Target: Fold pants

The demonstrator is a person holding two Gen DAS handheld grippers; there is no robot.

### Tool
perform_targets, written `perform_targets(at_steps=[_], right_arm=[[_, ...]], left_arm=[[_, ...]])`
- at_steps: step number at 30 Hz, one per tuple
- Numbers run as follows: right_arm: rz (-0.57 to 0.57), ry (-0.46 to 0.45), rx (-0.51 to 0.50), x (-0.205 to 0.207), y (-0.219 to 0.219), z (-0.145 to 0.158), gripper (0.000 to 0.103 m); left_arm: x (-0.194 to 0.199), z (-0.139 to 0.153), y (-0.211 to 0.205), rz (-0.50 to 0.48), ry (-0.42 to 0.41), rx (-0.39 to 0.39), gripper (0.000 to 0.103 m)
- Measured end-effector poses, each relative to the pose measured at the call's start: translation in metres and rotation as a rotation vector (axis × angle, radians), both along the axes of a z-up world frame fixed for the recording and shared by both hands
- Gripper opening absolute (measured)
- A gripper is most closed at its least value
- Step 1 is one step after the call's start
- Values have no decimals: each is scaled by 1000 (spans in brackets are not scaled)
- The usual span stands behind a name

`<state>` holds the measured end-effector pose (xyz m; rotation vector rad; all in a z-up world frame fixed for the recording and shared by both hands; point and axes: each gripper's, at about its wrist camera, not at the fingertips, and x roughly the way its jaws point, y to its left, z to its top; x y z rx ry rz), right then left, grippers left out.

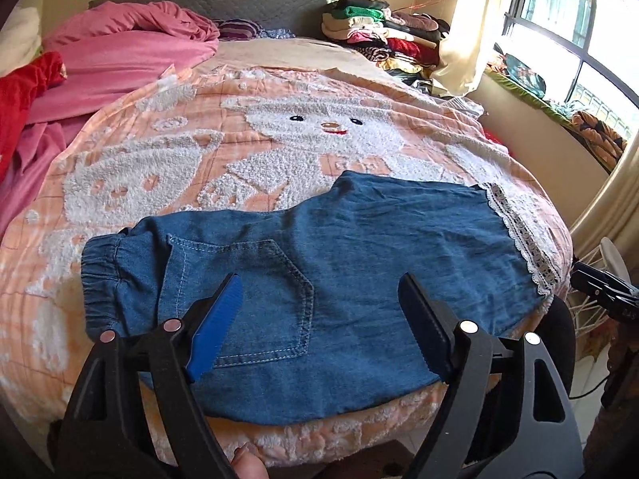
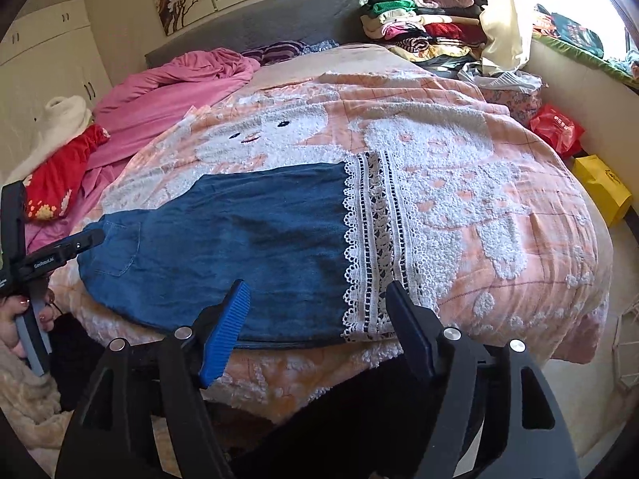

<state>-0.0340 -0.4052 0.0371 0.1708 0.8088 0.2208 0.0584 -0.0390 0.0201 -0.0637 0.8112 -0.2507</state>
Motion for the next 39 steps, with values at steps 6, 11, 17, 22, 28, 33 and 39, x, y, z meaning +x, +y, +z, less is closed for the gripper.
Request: perform_targets(at_steps=[6,11,17,22,28,33,39], right_arm=[[-32,-28,15,-11,-11,7,70],[-53,-35,35,-15,-20,8,70],[-75,-30,46,-14,-27,5,71],[-95,-16,58,-10,-34,-1,71],[-111,13,75,-5,-39,-14,71],[-115,49,112,3,-41,-30,71],[-128,72,160,13,-47,-43,71]], left_arm=[[0,13,-21,-43,-36,8,74],[8,21,-45,-94,-58,26,75],[27,32,-77,-168,-94,31,75],[49,36,-104,-222,-103,46,75],[70,30,-137,-295,-86,95,75],[84,22,-162,-379,-88,122,75],[110,12,-193,-481,-71,131,75]])
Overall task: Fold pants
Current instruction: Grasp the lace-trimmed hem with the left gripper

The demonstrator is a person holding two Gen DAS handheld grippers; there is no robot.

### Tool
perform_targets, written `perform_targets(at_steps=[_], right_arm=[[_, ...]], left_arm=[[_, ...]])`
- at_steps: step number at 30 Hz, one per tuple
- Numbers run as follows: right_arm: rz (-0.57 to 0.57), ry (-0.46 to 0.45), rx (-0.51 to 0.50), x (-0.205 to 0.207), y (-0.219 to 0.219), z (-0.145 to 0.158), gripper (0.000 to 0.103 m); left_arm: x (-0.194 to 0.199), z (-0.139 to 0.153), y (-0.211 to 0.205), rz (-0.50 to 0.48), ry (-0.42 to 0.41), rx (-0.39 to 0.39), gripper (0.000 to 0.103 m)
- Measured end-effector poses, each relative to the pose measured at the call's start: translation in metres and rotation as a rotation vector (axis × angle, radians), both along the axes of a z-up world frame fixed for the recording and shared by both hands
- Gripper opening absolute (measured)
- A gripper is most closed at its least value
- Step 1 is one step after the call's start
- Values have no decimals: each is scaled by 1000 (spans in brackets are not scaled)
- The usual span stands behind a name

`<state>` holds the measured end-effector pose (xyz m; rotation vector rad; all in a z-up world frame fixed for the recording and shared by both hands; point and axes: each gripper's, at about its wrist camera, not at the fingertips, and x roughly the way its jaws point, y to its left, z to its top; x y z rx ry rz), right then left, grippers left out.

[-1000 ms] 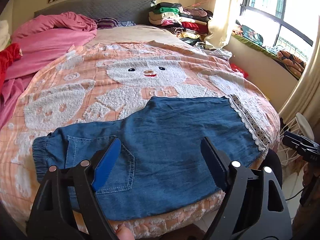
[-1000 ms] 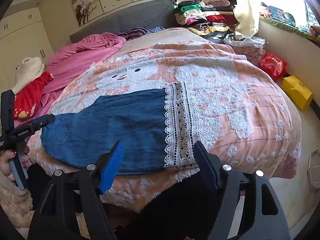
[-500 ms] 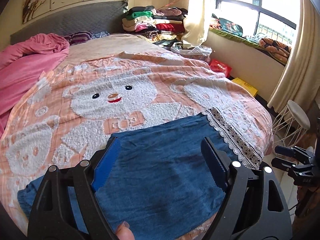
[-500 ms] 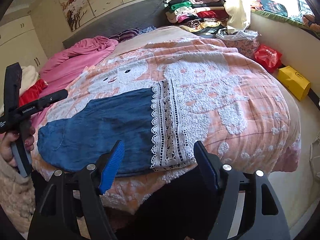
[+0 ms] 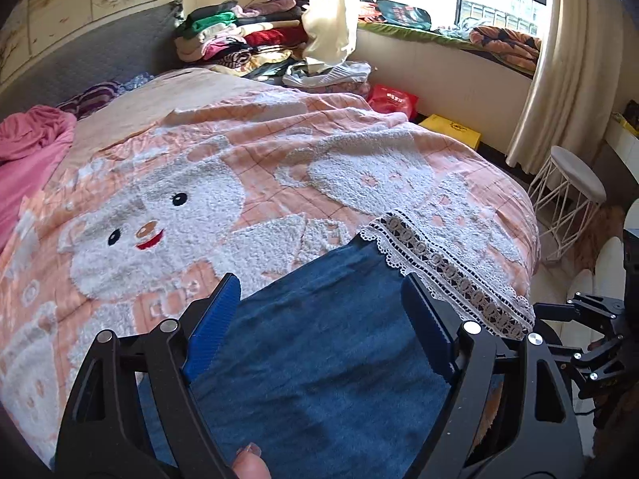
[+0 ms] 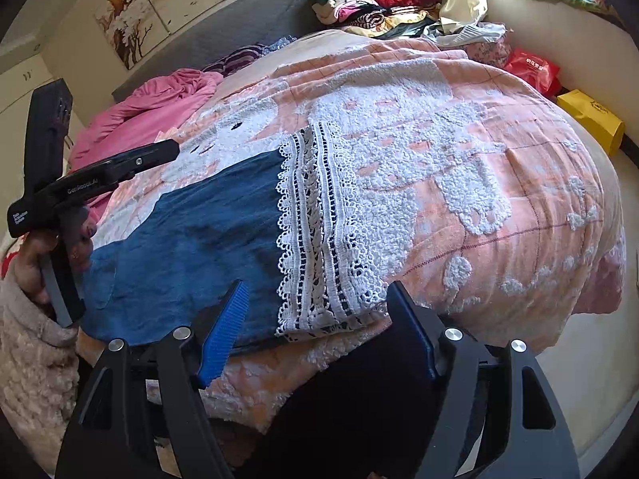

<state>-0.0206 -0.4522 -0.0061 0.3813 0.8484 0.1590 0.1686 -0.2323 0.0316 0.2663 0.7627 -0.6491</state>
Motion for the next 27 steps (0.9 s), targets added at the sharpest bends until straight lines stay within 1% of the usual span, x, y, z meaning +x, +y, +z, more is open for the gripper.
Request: perform_targets(at_steps=[7,10,12,13,14,16,17,19,20,23,25,27], right_arm=[[-5,30,39,15,-4,-12,71],[-2,36,63,20,-6,-15,71],[7,33,67,21,-5,-13,63],[17,23,72,21,-3,-10,56],[26,14,77,21,-3,-8,56],[51,1,92,22,-1,-6,56],[54,3,102,24,-2,-7,56],[63,20,124,29,-3,-12,56],[66,26,136,31,-4,-15,56],[74,34,167,36,-6,-22,56],[78,29,181,38,-6,-24,55],[75,23,195,40,-8,-23,49]], left_arm=[[38,-28,-27,-68,128,19,75],[50,-40,-38,-92,164,34,75],[56,-46,-47,-111,183,47,75],[58,-49,-52,-136,195,50,75],[59,-50,-56,-153,198,48,75],[62,-51,-63,-185,221,33,70],[64,-53,-67,-196,237,32,64],[68,-58,-73,-218,266,42,58],[70,-61,-76,-227,281,45,54],[73,-69,-81,-269,334,28,51],[71,-70,-84,-296,352,15,50],[70,-72,-86,-304,356,26,49]])
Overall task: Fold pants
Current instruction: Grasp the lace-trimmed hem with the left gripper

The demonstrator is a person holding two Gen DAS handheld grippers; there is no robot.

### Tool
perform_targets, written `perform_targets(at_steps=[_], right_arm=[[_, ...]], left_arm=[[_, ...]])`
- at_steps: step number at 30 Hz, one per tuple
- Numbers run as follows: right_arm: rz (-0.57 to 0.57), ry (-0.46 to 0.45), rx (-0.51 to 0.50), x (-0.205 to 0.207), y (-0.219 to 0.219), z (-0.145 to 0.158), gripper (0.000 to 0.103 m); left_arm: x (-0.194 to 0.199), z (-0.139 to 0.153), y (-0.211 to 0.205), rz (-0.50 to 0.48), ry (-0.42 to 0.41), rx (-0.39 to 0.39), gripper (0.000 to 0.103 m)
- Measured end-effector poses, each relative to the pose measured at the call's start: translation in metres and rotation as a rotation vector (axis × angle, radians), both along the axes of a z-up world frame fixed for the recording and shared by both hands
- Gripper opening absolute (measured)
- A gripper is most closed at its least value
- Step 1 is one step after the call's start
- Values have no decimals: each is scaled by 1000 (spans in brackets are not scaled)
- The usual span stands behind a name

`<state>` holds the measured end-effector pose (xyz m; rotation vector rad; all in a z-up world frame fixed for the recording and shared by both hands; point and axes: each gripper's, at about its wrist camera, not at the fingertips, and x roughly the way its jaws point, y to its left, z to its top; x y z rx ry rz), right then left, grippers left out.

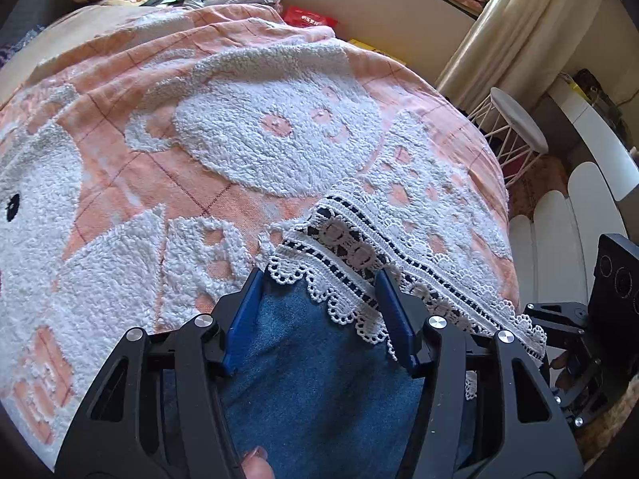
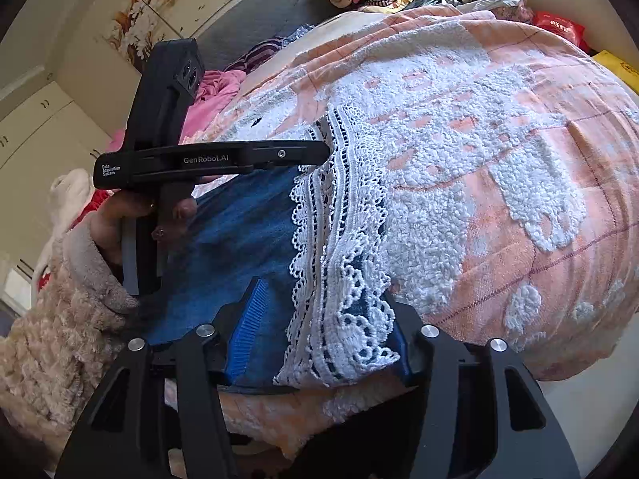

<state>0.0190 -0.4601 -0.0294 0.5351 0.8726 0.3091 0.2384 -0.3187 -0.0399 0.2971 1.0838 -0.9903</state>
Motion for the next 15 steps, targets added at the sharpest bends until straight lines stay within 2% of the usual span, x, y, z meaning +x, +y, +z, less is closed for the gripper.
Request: perform_targets(at_steps=[1,6,10,12,15], right_arm=[[8,-6,6,0,0,1,46],[24,-4,18,6,2,-3,45],[16,-1,38,17,2,-7,35],[15,-1,26,19,3,-6,32],[20,-16,8,20,9,-2,30]], left_arm=[[1,-1,-1,-2,2,4,49],[7,-8,-5,13,-8,14,52],[5,-8,-8,34,2,-7,54],[3,-7,-7,31,10,-16,39],[1,-7,-7,42,1,0,27]])
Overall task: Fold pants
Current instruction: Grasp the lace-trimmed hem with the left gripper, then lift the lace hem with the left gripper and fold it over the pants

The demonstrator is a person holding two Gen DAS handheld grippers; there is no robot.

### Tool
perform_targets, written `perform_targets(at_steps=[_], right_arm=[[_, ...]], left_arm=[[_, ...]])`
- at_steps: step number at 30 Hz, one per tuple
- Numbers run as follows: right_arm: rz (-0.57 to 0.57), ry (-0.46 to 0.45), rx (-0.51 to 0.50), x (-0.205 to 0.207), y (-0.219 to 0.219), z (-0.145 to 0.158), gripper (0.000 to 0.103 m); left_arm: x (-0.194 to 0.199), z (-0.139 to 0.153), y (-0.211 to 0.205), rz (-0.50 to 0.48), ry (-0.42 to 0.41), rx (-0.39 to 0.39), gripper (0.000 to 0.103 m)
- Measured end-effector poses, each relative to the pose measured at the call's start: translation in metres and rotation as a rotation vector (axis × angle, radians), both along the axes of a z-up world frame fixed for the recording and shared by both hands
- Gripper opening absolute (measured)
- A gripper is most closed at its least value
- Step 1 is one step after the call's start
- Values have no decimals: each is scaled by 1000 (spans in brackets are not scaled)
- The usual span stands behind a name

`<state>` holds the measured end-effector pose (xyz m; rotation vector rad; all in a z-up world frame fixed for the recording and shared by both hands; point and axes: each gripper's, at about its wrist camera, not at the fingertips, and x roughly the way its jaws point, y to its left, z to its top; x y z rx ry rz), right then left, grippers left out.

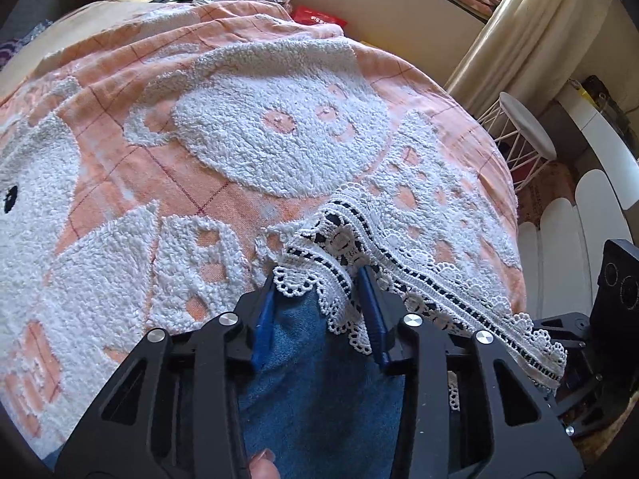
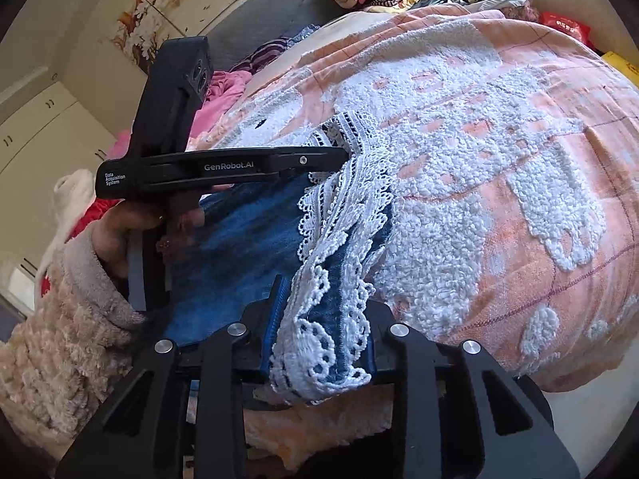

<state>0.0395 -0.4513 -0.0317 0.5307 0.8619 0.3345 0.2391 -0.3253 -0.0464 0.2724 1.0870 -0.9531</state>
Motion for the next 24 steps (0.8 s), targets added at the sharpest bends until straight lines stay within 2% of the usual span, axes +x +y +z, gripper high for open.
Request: perform_targets(at_steps=[3,12,19,24], right_arm=[[2,-10,-19,0,6,5,27],[62,-73,-104,-3,43,38,24],[146,-127,-155,-4,93,67,24],[243,-159,-196,4,150,84,24]], left_arm=[[-3,3,4,7,-10,-8,19],[-14,33,43,54,-26,-139,16],[-22,57,114,148,-39,-258,16],[-29,64,167,214,-58,-306,16]])
